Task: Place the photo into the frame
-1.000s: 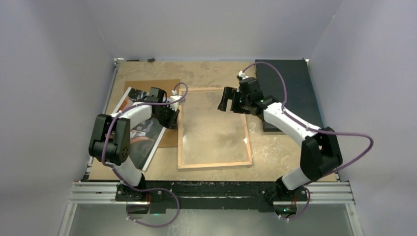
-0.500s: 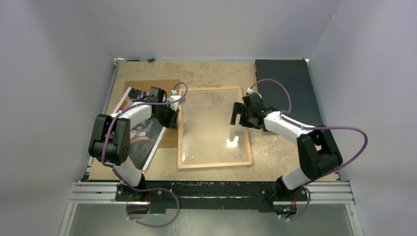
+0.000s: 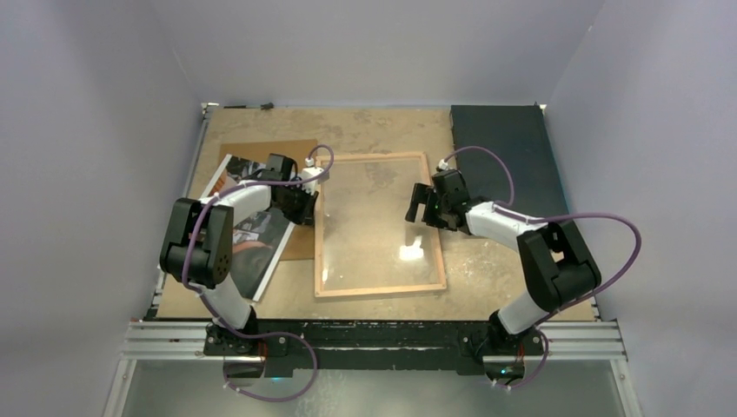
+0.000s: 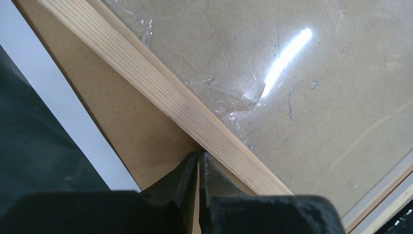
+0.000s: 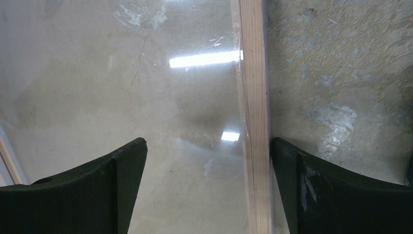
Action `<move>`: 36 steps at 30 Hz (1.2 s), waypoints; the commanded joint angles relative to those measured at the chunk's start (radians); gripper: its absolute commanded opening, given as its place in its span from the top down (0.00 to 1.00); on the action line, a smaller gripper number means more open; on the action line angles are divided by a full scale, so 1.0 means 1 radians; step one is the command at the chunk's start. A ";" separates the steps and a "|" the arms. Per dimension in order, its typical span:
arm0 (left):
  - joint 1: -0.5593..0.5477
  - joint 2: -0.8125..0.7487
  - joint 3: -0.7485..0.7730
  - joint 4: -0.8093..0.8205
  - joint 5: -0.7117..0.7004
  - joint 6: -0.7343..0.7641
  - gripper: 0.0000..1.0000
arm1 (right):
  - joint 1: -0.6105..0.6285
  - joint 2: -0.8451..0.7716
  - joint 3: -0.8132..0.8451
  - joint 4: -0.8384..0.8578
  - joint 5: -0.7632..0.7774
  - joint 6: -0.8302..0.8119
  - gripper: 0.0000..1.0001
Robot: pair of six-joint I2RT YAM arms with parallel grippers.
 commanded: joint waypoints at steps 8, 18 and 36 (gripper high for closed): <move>-0.065 0.079 -0.045 0.070 -0.002 -0.010 0.97 | 0.008 -0.199 0.047 0.153 -0.502 0.183 0.01; -0.065 0.088 -0.042 0.070 0.001 0.000 0.97 | 0.008 -0.311 -0.088 0.498 -0.730 0.415 0.03; -0.066 0.064 -0.038 0.063 0.002 -0.003 0.98 | 0.034 -0.273 -0.160 0.869 -0.847 0.678 0.09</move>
